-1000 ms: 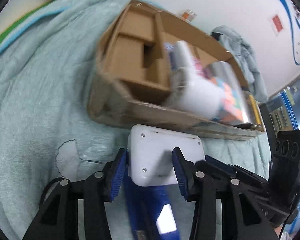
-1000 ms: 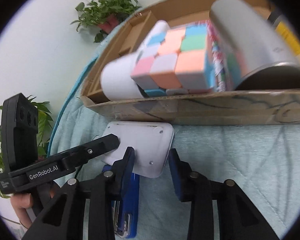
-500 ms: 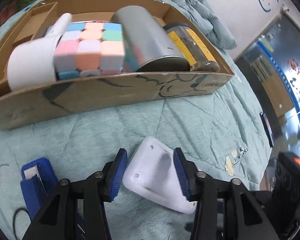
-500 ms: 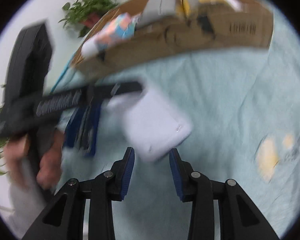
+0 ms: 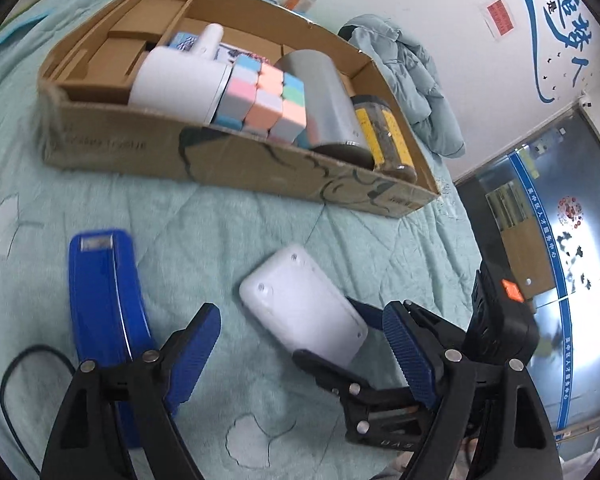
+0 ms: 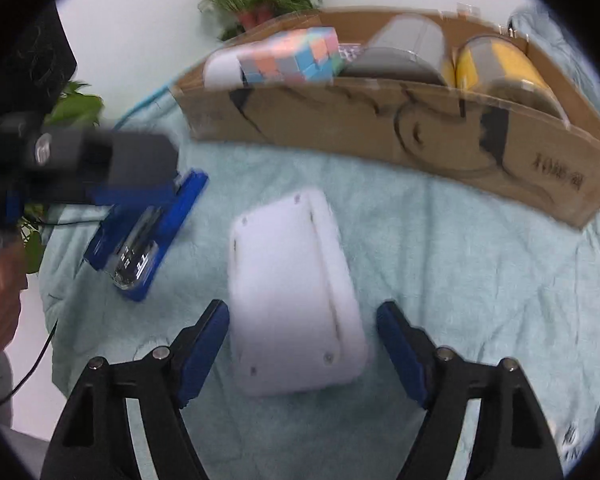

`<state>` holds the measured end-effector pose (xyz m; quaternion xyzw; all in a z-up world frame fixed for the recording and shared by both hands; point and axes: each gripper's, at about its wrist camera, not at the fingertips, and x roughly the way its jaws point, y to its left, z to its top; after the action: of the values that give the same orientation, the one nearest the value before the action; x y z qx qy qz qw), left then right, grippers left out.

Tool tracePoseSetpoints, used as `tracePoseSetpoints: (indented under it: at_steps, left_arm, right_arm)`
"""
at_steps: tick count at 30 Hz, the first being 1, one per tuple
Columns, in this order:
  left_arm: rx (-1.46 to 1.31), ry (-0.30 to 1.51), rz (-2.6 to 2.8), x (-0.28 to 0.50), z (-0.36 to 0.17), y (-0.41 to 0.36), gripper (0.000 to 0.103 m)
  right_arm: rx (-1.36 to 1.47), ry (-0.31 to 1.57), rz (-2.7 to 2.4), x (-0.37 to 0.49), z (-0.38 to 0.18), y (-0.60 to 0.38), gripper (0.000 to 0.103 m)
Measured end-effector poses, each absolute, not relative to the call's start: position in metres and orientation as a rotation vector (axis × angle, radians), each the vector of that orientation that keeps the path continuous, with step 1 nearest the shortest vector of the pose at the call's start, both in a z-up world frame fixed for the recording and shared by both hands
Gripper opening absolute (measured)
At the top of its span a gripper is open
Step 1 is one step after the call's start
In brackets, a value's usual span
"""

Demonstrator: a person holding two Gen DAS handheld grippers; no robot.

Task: Organize rigid objects
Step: 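Move both grippers to the white plastic case and close around it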

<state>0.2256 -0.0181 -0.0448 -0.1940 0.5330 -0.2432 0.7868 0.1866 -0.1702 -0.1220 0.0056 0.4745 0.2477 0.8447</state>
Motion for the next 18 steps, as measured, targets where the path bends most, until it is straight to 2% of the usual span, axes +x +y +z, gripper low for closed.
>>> tracePoseSetpoints:
  at_steps: [2,5,8,12,15,18]
  left_arm:
    - [-0.435,1.167,-0.538,0.219,-0.050,-0.017,0.080]
    - [-0.406,1.181,-0.540,0.214,-0.053,-0.027,0.075]
    - [-0.404,1.241,-0.577,0.215,-0.064,-0.041,0.062]
    - [-0.339,1.245,-0.557,0.214,-0.067,-0.050,0.058]
    - [-0.329,1.253,-0.535,0.215,-0.067,-0.048,0.050]
    - [-0.310,1.278,-0.478,0.218,-0.072,-0.042,0.050]
  right_arm:
    - [0.031,1.005,0.523,0.182,-0.121,-0.170,0.060]
    - [0.074,1.016,0.534,0.173,-0.123,-0.165,0.056]
    - [0.134,1.028,0.545,0.164,-0.120,-0.161,0.047]
    - [0.249,1.057,0.504,0.164,-0.122,-0.158,0.043]
    - [0.339,1.075,0.488,0.169,-0.124,-0.168,0.039]
    - [0.361,1.069,0.481,0.172,-0.124,-0.174,0.038]
